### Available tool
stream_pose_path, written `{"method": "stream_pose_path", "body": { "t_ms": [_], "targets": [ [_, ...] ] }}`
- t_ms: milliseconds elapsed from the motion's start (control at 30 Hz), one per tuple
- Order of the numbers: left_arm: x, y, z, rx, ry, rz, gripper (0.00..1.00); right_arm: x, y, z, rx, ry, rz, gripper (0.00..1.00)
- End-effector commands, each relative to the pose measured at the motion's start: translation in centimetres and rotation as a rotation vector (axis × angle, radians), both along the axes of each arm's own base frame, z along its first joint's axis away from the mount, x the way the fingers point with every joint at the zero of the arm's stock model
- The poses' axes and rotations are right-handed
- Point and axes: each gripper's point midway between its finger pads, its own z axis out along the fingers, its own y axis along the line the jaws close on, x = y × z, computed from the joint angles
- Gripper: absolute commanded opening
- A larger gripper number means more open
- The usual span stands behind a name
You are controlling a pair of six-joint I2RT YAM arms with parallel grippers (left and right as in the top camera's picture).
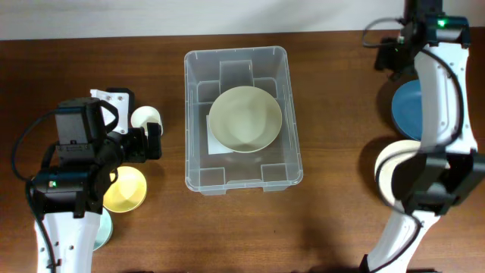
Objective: Pack container
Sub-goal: 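Carry the cream bowl into the clear container and release it, then move the right gripper to the dark blue bowl's rim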
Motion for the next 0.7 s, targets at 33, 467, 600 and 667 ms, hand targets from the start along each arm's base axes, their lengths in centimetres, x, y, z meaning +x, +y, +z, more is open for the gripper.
{"method": "stream_pose_path", "body": {
  "t_ms": [33, 467, 600, 667],
  "targets": [
    [0.3, 0.1, 0.8, -0.002, -0.019, 0.010, 1.00, -0.9, -3.1, -5.4, 0.026, 0.134, -0.073, 0.70],
    [0.3, 0.1, 0.8, -0.001, -0.020, 0.009, 1.00, -1.7, -5.4, -15.5, 0.064, 0.320, -0.126, 0.69],
    [0.3, 0.1, 0.8, -0.002, -0.019, 0.009, 1.00, -1.7, -5.9, -17.1, 0.069, 0.338, -0.136, 0.68],
    [0.2, 0.1, 0.8, -0.002, -0.018, 0.009, 1.00, -1.8, -6.2, -17.8, 0.071, 0.343, -0.144, 0.67]
  ]
}}
